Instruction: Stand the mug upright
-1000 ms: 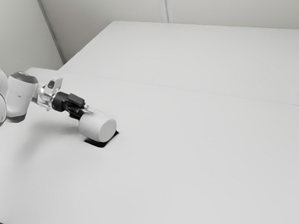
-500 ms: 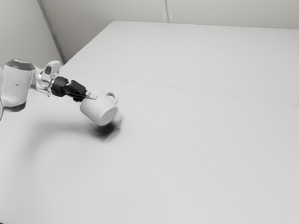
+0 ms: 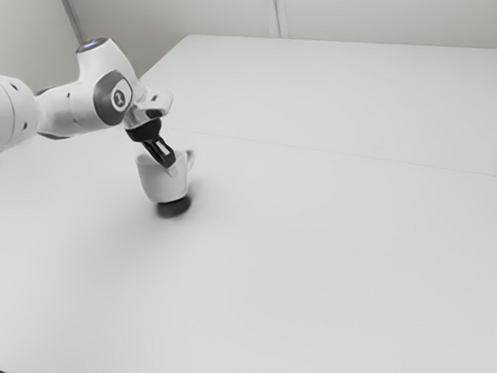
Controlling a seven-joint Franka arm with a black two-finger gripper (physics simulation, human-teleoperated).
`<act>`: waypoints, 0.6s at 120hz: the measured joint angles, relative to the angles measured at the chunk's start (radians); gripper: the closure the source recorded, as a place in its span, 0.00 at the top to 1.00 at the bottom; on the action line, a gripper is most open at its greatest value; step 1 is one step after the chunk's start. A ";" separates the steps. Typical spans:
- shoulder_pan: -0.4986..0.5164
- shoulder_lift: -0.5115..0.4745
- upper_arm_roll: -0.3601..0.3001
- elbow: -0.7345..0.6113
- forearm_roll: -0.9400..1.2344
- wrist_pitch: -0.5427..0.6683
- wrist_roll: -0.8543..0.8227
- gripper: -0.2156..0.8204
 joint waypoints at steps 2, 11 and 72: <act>-0.003 -0.010 0.000 -0.032 0.009 0.039 -0.014 0.07; -0.010 -0.038 0.000 -0.131 0.038 0.188 -0.077 0.06; -0.043 -0.102 -0.008 -0.324 0.065 0.502 -0.379 0.51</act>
